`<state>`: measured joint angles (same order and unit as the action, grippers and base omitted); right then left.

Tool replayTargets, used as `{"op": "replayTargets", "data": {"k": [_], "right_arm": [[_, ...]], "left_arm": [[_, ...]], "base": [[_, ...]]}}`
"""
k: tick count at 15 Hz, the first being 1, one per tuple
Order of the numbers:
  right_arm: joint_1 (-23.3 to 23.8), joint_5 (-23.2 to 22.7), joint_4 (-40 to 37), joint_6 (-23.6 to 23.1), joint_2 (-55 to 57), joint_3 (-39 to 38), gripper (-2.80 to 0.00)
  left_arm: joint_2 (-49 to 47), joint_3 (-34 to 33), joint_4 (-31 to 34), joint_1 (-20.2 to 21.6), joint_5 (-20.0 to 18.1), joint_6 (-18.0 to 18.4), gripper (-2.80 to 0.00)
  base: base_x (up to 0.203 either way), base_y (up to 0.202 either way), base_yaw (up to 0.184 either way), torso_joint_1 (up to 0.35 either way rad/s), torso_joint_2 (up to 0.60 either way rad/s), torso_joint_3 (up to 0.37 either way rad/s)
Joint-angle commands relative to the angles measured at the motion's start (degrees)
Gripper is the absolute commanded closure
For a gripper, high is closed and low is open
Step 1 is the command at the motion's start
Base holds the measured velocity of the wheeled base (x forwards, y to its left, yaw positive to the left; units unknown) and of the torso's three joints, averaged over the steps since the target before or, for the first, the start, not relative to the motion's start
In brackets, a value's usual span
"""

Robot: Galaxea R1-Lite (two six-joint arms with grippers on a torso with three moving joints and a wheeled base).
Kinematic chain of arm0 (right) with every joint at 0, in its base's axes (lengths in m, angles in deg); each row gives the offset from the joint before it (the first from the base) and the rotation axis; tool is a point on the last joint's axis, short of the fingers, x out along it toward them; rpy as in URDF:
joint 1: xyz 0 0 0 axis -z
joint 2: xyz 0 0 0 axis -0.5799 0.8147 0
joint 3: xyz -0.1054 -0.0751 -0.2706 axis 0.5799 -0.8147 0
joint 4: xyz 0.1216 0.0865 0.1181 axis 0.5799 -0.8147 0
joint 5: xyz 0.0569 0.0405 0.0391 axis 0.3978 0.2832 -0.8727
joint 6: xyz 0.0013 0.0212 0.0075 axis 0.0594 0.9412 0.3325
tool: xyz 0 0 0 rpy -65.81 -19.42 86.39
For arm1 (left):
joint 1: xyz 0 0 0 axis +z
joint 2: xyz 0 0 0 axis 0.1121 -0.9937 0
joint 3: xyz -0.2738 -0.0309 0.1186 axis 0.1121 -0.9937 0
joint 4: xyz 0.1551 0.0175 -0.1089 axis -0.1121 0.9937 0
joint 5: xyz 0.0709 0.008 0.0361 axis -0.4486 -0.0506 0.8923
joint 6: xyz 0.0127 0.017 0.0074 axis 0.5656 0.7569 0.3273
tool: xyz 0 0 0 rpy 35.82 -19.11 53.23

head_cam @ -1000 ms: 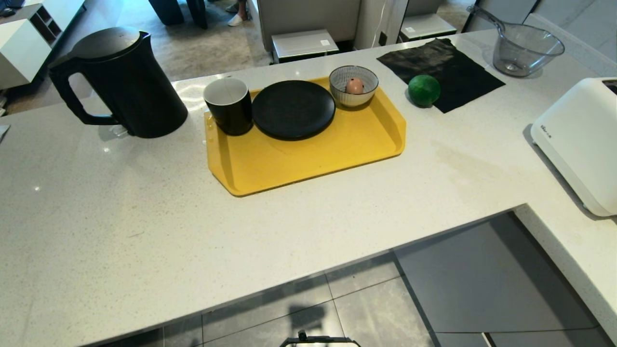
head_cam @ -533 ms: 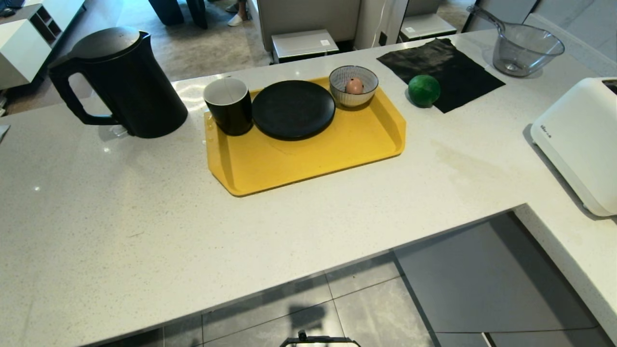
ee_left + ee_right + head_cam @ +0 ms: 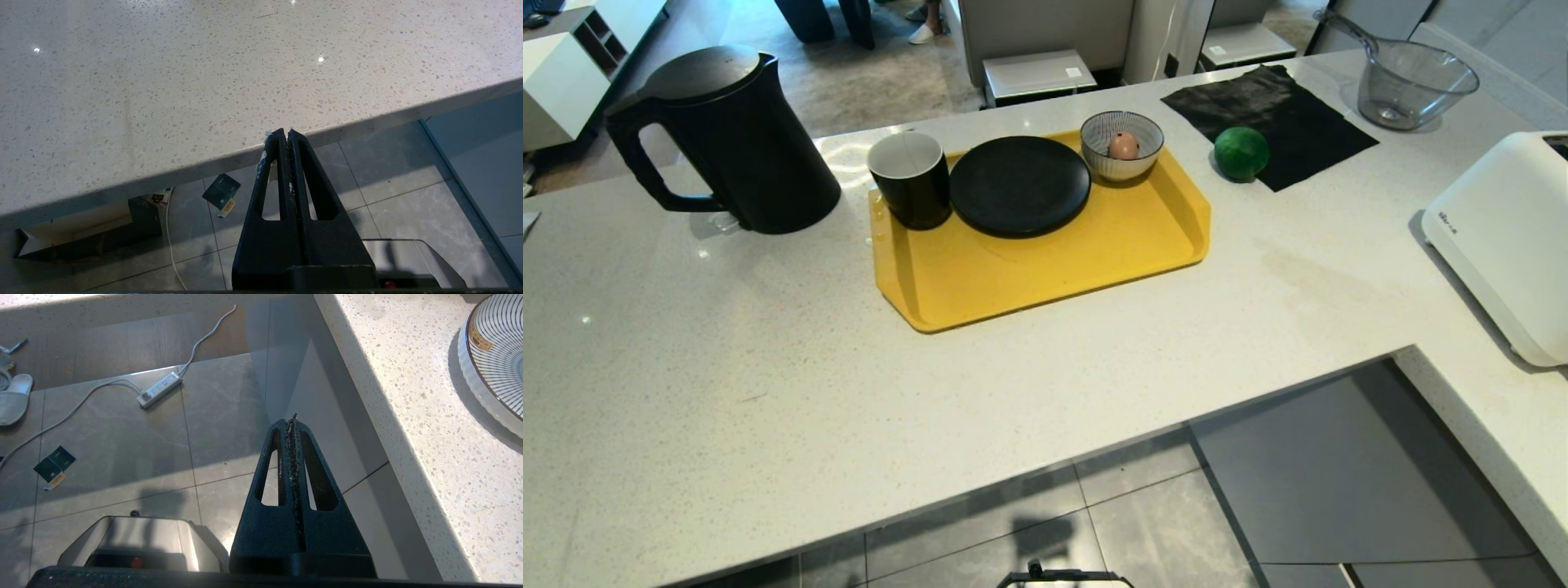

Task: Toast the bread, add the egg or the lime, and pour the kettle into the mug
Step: Put the fruit on a plate

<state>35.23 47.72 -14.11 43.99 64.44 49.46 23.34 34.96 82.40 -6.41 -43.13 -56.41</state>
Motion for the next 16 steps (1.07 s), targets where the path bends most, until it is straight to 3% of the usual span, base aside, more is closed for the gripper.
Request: {"op": "replayTargets", "data": {"k": [1, 9, 12, 14, 16], "right_arm": [[0.0, 0.0, 0.0, 0.0, 0.1, 0.0, 0.00], [-0.1, 0.0, 0.0, 0.0, 0.1, 0.0, 0.00], [-4.2, 0.0, 0.0, 0.0, 0.1, 0.0, 0.00], [-0.6, 0.0, 0.0, 0.0, 0.1, 0.0, 0.00], [0.0, 0.0, 0.0, 0.0, 0.1, 0.0, 0.00]], "left_arm": [[0.0, -1.0, 0.0, 0.0, 0.0, 0.0, 0.00], [0.0, -1.0, 0.0, 0.0, 0.0, 0.0, 0.00], [0.0, -1.0, 0.0, 0.0, 0.0, 0.0, 0.00], [0.0, -1.0, 0.0, 0.0, 0.0, 0.0, 0.00], [0.0, -1.0, 0.0, 0.0, 0.0, 0.0, 0.00]], "base": [[0.000, 0.000, 0.000, 0.000, 0.00, 0.000], [0.000, 0.000, 0.000, 0.000, 0.00, 0.000], [0.000, 0.000, 0.000, 0.000, 0.00, 0.000], [0.109, 0.000, -0.002, -0.007, 0.00, 0.009], [0.188, 0.000, 0.000, 0.012, 0.01, 0.002]]}}
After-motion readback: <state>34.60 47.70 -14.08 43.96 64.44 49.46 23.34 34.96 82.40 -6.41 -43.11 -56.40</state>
